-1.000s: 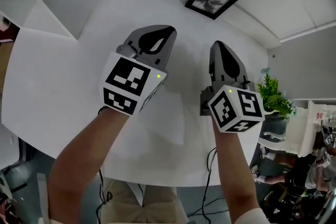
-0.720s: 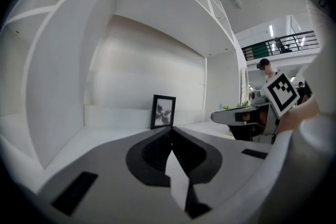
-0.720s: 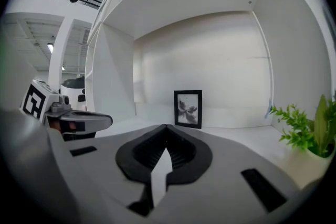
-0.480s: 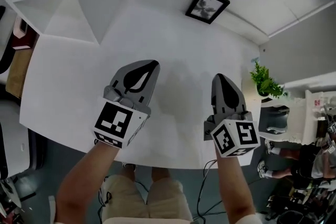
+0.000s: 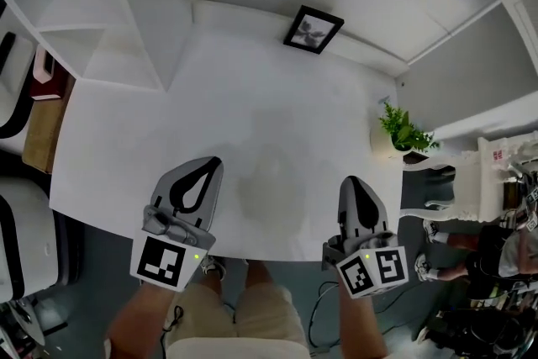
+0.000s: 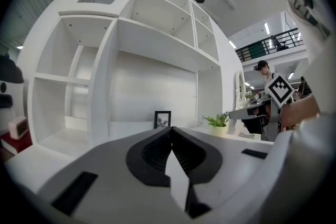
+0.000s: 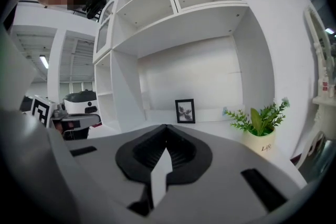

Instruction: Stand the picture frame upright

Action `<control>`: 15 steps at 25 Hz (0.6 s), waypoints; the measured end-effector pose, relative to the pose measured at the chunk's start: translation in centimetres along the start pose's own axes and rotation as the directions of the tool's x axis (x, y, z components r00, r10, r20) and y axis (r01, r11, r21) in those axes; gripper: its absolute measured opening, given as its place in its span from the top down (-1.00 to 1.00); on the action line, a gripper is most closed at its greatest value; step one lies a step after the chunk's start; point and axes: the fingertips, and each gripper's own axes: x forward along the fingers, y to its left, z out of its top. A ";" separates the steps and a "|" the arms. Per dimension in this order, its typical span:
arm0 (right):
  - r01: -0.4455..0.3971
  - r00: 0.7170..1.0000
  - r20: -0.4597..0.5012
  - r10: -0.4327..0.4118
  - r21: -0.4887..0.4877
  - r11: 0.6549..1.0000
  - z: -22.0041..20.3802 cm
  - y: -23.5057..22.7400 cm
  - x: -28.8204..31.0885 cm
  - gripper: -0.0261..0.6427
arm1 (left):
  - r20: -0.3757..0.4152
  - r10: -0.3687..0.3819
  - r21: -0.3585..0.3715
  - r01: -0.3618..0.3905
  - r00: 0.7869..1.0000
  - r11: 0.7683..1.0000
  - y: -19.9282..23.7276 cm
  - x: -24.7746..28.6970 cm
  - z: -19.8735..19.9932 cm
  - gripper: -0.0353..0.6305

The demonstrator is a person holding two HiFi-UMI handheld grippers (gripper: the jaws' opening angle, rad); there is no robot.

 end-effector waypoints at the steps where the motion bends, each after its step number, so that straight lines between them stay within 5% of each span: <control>1: 0.005 1.000 -0.001 -0.005 -0.004 1.000 0.1 0.2 -0.8 0.89 | -0.010 0.006 -0.003 -0.006 1.000 1.000 -0.1 -0.7 0.0 0.84; 15: 0.105 0.993 -0.037 -0.108 -0.078 0.991 1.1 -1.5 -8.5 0.89 | -0.022 0.067 0.022 -0.066 0.998 0.998 0.4 -7.9 0.2 0.84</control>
